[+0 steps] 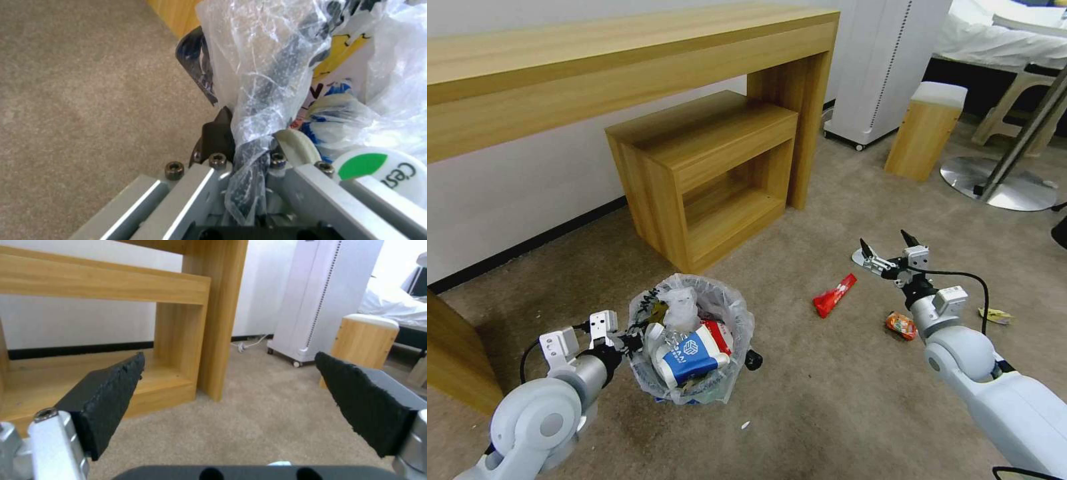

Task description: Pick up the trash bin and place the garbage on the floor into it.

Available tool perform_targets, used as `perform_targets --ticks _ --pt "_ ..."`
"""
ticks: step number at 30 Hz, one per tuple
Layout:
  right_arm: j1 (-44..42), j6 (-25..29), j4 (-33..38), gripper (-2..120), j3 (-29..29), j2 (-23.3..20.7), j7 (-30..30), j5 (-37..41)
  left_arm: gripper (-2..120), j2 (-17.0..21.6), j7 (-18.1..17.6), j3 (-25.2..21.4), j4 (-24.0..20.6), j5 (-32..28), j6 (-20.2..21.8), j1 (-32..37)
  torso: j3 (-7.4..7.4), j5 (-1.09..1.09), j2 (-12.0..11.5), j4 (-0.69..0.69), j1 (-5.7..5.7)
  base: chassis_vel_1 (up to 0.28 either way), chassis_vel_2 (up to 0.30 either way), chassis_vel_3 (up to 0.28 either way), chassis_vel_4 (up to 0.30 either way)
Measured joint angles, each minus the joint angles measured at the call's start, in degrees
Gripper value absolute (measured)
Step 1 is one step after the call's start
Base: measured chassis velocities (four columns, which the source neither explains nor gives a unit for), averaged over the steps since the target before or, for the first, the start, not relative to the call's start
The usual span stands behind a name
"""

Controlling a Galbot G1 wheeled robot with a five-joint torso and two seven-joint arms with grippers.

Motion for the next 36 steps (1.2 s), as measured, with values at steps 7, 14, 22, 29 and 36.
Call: perform_targets --ticks 7,14,22,29,36 --pt "0.33 0.33 -0.21 98 -0.23 0.03 -0.51 0.00 0 -0.10 0.00 -0.02 0.01 0.08 0.00 0.15 0.00 0.00 0.00 0.00 0.00 0.000 0.000 0.000 0.000" --pt "0.56 0.90 -0.86 98 -0.54 0.30 -1.09 -0.17 0 -0.15 0.00 0.02 0.18 0.10 0.00 0.08 0.00 0.00 0.00 0.00 0.00 0.000 0.000 0.000 0.000" --pt "0.62 1.33 -1.32 98 -0.71 0.29 -1.35 -0.29 0 -0.42 0.01 0.17 0.34 0.31 0.00 0.04 0.00 0.00 0.00 0.00 0.00 0.000 0.000 0.000 0.000" --pt "0.83 1.73 -1.73 98 -0.74 0.32 -1.64 -0.37 0 -0.39 0.02 0.16 0.34 0.34 -0.01 0.03 0.00 0.00 0.00 0.00 0.00 0.000 0.000 0.000 0.000" --pt "0.87 1.94 -1.86 98 -0.77 0.56 -1.71 -0.58 0 -0.44 0.00 0.00 0.13 0.34 -0.04 0.20 0.00 0.00 0.00 0.00 0.00 0.000 0.000 0.000 0.000"
